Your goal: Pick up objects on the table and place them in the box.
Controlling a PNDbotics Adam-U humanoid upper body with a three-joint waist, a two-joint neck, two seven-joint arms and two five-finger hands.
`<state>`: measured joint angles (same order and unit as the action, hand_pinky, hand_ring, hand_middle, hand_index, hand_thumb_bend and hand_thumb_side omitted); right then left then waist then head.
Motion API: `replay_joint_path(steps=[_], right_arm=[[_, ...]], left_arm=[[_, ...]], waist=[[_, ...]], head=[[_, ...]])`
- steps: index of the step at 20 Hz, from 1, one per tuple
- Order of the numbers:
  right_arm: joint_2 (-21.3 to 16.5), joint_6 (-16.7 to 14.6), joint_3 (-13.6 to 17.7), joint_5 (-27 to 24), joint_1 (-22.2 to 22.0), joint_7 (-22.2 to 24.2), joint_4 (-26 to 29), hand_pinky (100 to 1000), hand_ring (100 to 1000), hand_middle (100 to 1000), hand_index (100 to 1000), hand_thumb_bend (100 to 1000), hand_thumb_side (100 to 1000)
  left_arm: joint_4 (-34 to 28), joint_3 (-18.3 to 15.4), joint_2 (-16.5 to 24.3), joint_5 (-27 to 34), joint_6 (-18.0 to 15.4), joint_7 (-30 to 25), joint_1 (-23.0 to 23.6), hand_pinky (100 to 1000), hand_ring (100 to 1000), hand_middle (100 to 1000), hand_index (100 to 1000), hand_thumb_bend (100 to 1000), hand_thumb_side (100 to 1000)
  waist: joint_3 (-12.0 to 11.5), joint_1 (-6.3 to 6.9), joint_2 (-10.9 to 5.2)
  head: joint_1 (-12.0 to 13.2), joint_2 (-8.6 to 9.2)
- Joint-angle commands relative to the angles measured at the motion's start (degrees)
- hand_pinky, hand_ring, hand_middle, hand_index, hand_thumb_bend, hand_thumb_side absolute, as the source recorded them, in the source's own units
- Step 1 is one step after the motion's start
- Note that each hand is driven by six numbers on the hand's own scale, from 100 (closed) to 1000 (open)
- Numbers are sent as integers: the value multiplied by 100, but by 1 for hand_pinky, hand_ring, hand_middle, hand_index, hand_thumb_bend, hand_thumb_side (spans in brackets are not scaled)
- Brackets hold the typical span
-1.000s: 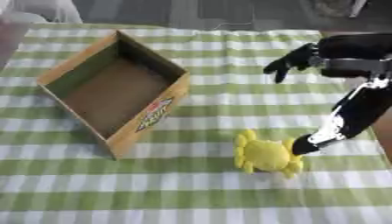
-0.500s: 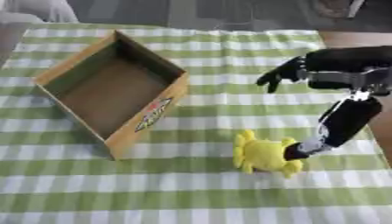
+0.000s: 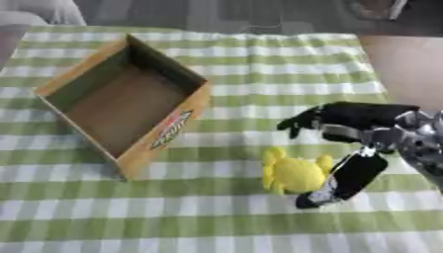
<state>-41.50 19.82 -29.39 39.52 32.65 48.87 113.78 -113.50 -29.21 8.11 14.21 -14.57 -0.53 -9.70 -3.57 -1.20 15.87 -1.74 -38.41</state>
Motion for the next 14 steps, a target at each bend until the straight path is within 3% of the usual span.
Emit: replay_joint_path(steps=[1,14], right_arm=[[8,115,10,414,-60,54,81,843,978,793,1000,612,513],[78,21,-11,1660,-292,-82,81,830,984,800,983,477,584]], left_arm=[[-109,-3,177,-3,11,-6,-68,710,649,598,718,100,894],[-109,-4,166,-10,24,-28,-76,710,650,599,717,100,898]], waist=[[3,-2,-86],[-7,-21,-68]], head=[[-32,68],[-34,72]])
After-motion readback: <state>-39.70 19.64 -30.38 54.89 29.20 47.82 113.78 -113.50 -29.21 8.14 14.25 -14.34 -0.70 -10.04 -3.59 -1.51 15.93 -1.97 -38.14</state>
